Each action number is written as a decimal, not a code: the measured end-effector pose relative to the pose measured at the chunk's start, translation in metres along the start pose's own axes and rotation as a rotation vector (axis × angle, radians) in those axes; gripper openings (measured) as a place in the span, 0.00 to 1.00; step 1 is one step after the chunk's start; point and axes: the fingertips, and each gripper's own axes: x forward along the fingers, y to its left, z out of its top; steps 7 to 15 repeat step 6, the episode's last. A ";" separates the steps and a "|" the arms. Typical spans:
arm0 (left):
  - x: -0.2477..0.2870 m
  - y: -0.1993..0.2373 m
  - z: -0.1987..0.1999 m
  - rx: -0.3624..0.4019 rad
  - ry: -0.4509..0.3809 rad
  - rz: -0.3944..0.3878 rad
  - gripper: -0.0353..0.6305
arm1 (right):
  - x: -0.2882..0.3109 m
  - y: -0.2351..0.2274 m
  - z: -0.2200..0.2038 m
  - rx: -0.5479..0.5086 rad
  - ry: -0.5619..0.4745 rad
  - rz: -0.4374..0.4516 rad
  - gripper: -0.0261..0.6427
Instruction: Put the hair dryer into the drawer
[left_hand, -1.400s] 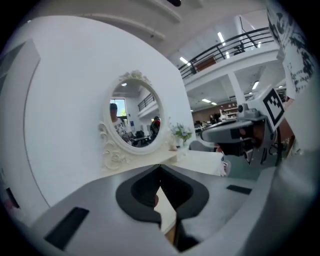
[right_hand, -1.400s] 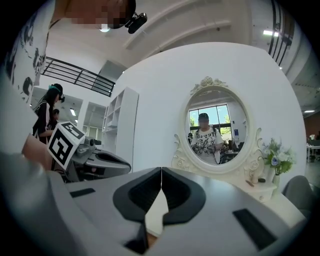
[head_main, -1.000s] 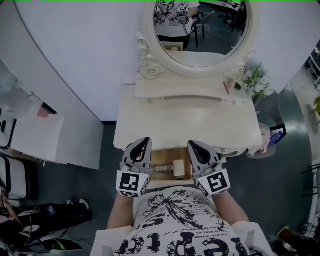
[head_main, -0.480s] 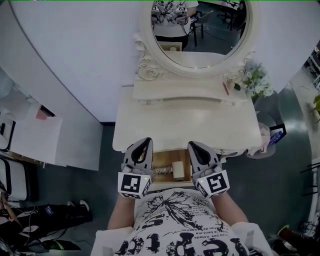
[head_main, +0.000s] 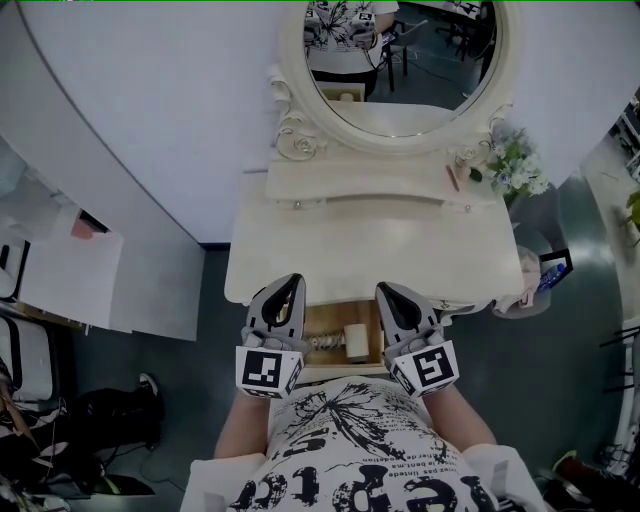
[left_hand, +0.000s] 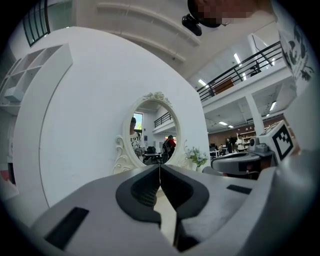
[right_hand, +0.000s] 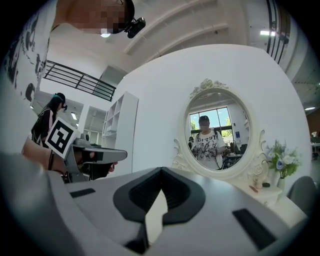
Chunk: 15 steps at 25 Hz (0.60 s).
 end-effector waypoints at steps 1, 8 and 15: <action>0.001 0.000 0.000 -0.001 0.001 -0.003 0.09 | 0.000 -0.001 0.000 0.000 0.000 -0.002 0.06; 0.003 -0.001 0.002 -0.003 0.000 -0.014 0.09 | 0.001 -0.005 -0.002 0.032 -0.010 -0.023 0.06; 0.003 -0.001 0.002 -0.003 0.000 -0.014 0.09 | 0.001 -0.005 -0.002 0.032 -0.010 -0.023 0.06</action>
